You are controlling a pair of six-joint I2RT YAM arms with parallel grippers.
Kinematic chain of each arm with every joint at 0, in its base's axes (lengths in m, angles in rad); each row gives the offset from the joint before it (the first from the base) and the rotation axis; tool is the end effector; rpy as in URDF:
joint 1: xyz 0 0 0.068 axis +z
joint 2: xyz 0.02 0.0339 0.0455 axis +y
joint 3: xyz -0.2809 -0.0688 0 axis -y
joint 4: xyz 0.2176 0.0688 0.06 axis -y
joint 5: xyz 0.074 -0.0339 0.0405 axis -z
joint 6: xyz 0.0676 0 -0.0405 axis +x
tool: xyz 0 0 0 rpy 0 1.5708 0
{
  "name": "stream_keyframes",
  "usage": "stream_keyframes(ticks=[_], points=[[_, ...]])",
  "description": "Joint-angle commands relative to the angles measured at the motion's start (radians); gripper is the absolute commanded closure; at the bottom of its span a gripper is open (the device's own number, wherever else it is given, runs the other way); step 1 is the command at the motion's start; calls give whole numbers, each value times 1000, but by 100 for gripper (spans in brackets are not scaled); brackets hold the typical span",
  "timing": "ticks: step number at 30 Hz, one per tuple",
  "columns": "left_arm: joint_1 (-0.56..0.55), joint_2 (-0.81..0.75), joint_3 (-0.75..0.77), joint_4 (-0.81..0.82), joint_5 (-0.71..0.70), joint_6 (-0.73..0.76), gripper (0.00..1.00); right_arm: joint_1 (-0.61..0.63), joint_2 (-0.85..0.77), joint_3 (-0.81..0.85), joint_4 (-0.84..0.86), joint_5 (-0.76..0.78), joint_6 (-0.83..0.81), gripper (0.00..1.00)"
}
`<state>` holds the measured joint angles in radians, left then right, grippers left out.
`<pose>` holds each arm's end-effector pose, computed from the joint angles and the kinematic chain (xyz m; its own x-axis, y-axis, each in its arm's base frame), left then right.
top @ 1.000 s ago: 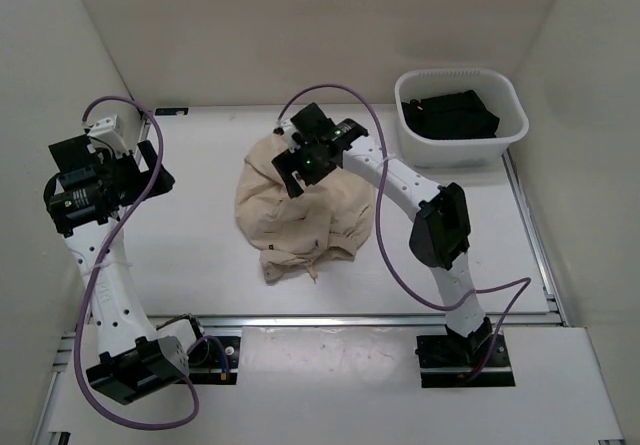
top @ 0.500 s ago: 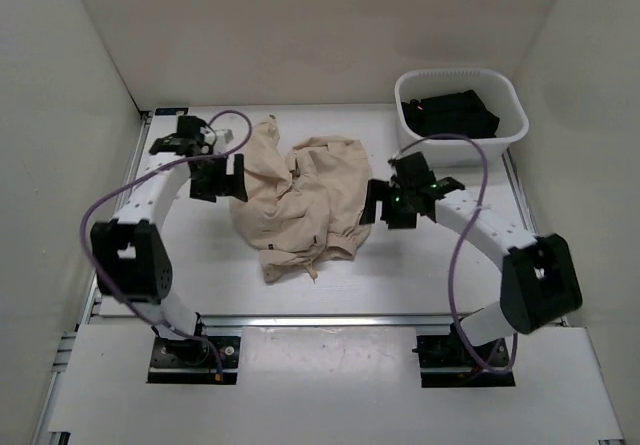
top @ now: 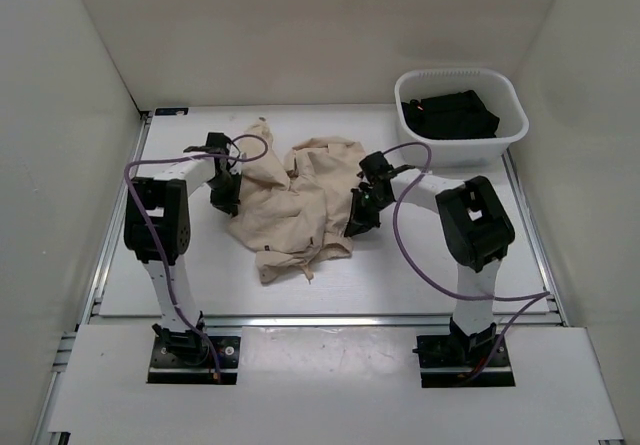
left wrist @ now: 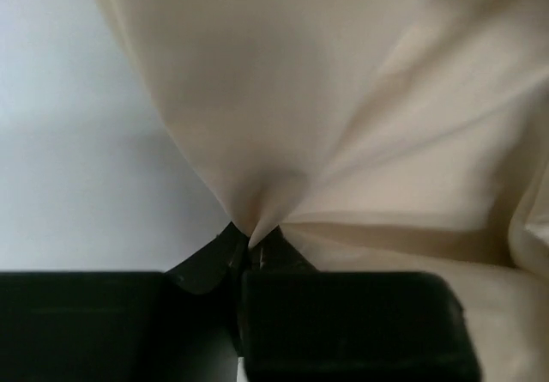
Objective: Fold and stack the trousers
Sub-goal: Flatten the trousers out
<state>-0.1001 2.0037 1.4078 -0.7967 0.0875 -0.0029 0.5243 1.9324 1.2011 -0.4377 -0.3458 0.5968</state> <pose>0.3742 -0.0435 0.1569 -0.9796 0.0955 -0.1770 0.1121 0.9899 -0.0865 0.3133 0.2077 0.1489 -0.9882 0.0393 -0.1481 -0.0367 0.8777 0.4778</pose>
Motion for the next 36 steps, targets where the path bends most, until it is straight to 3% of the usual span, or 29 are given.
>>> stream_keyframes(ticks=[1,5,7,8,9,10,11,12,13,14,18,24,30,36], points=[[11,-109,-130,-4,-22,3,86,-99,59,130,-130,14,-25,100],[-51,-340,-383,-21,-54,3,86,-201,126,467,-277,235,-66,100],[-158,-506,-510,-84,-16,3,77,-201,209,836,-406,252,-165,100],[-193,-557,-538,-108,4,3,51,-189,337,1000,-485,223,-199,93],[-216,-651,-553,-125,17,3,34,-188,397,1160,-554,181,-242,64],[-226,-692,-553,-136,6,3,20,-188,439,1347,-602,121,-253,41],[-214,-726,-538,-136,-6,3,9,-188,439,1348,-645,73,-253,34],[-196,-768,-515,-136,-6,3,0,-188,400,1276,-629,33,-253,30],[-141,-769,-486,-136,-18,3,0,-188,337,1158,-586,33,-243,30],[-112,-769,-424,-136,-29,3,0,-188,180,867,-449,33,-229,30],[-29,-729,-380,-107,-94,3,0,-201,-110,423,-299,157,-149,27],[-16,-638,-525,-96,-238,3,0,-282,-185,281,-342,369,-89,25],[51,-677,-668,-44,-422,3,0,-374,-224,103,-107,381,96,22],[99,-640,-808,77,-459,3,2,-374,-136,94,53,434,225,21]])
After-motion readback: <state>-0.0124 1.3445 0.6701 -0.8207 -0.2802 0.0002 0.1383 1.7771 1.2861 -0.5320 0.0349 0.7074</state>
